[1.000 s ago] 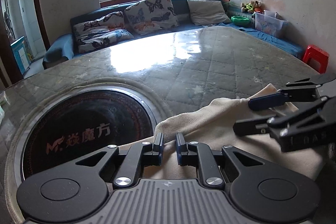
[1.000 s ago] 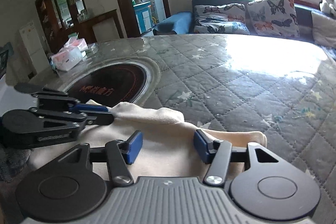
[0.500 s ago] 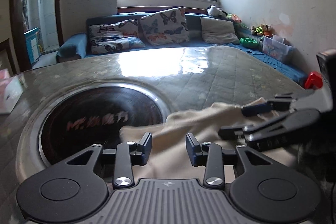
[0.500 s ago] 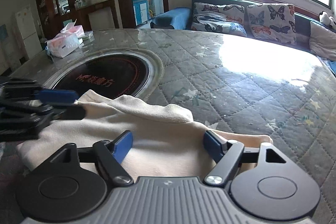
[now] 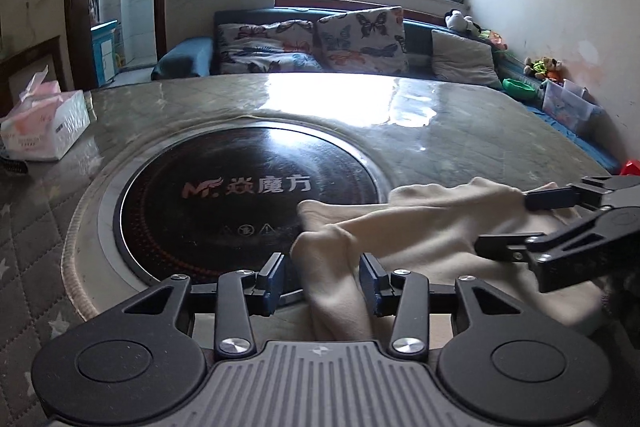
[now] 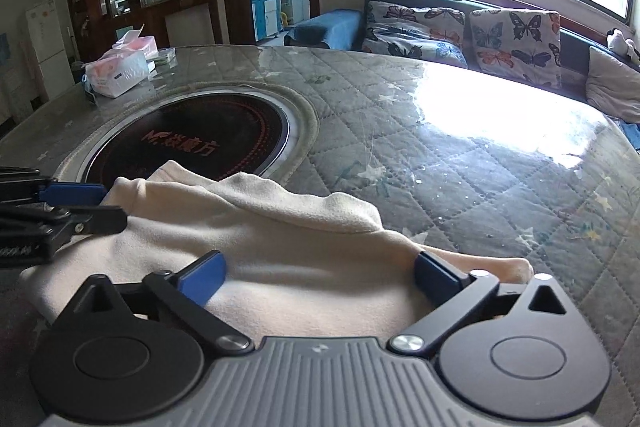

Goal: Fold clothes

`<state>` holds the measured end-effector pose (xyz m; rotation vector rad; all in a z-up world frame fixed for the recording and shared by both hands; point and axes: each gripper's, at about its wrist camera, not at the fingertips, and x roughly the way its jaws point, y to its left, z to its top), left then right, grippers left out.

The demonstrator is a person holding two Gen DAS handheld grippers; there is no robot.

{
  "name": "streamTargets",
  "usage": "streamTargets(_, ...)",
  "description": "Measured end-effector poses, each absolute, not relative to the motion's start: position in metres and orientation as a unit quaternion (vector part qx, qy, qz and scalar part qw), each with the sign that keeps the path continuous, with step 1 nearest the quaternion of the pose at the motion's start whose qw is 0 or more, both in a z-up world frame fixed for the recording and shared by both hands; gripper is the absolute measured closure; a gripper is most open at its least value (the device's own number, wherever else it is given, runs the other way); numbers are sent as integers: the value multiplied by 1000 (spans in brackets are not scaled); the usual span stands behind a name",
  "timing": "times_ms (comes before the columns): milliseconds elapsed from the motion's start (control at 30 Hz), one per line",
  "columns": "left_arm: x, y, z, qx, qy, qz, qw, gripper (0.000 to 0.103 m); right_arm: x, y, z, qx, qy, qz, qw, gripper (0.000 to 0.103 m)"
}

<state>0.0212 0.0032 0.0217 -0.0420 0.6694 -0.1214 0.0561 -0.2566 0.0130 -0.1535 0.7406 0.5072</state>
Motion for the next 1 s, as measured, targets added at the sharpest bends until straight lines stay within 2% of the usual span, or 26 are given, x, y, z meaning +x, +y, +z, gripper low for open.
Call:
streamTargets(433, 25, 8, 24, -23, 329, -27, 944, 60, 59, -256, 15, -84, 366, 252, 892, 0)
streamTargets(700, -5, -11, 43, 1, 294, -72, 953, 60, 60, -248, 37, -81, 355, 265, 893, 0)
streamTargets(1000, -26, -31, 40, 24, 286, -115, 951, 60, 70, -229, 42, -45, 364, 336, 867, 0)
